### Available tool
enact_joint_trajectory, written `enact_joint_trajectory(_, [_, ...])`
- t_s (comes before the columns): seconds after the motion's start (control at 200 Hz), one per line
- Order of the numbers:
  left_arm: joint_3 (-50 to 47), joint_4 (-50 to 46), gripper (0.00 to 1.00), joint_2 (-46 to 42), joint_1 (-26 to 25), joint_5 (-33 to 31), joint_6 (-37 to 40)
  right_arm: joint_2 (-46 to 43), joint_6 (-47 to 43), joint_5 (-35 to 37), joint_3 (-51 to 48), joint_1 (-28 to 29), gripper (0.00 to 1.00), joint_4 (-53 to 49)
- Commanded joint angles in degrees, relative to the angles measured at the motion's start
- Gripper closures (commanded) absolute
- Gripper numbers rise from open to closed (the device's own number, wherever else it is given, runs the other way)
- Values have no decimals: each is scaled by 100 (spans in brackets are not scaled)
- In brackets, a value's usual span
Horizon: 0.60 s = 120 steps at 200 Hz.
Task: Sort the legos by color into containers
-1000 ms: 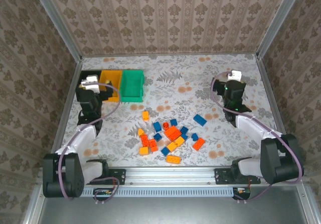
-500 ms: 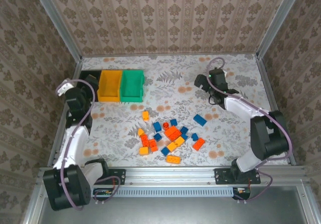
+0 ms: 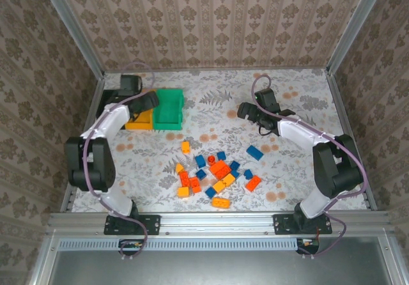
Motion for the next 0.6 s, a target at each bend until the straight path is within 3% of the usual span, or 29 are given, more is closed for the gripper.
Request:
enact_joint_trajectory(0.0, [368, -415, 19, 193, -180, -578, 533, -240, -177, -92, -23, -7, 0, -180])
enact_joint_trajectory(0.23, [977, -888, 31, 1090, -247, -1291, 519, -443, -187, -151, -140, -14, 0, -175])
enact_joint_trajectory(0.595, [1219, -790, 50, 1759, -481, -1253, 630, -881, -249, 123, -193, -35, 0, -407])
